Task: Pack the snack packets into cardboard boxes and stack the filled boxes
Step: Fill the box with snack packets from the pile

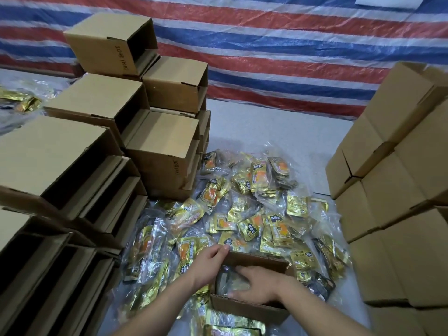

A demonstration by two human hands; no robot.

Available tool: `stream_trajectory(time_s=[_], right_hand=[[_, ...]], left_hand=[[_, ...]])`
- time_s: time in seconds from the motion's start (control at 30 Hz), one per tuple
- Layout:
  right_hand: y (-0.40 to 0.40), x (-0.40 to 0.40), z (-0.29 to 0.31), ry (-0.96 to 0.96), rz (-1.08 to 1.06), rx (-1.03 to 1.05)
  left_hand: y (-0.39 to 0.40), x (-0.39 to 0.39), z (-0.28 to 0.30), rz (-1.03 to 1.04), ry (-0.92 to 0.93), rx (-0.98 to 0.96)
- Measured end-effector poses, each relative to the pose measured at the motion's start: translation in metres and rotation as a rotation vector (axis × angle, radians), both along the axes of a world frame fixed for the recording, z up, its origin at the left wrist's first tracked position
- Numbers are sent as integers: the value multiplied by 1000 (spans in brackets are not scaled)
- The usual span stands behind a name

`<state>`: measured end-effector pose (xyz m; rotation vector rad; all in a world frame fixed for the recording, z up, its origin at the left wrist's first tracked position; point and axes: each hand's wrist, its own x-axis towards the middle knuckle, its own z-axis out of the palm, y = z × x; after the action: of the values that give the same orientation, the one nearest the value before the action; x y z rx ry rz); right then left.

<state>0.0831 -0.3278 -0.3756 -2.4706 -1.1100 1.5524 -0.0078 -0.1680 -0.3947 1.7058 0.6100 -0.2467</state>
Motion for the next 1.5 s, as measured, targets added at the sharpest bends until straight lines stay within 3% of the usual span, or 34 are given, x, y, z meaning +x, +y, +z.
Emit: stream_trajectory(time_s=[0.1, 0.33, 0.53, 0.87, 1.0, 1.2, 1.5], right_hand=[[-6, 2, 10, 51, -102, 99], [-8, -4, 39, -199, -83, 285], [3, -9, 0, -75, -62, 49], [-2, 5, 17, -143, -24, 49], [0, -2, 14, 14, -27, -16], [10, -5, 14, 104, -116, -19], [-15, 4, 35, -5, -290, 290]], left_hand=[[1, 0, -5, -34, -9, 41], [-1, 1, -9, -28, -48, 44], [-3, -2, -10, -27, -50, 35], [-3, -3, -16, 18, -45, -34], [-2, -3, -22, 10, -30, 17], [-3, -2, -21, 15, -22, 83], [-5, -1, -15, 13, -5, 15]])
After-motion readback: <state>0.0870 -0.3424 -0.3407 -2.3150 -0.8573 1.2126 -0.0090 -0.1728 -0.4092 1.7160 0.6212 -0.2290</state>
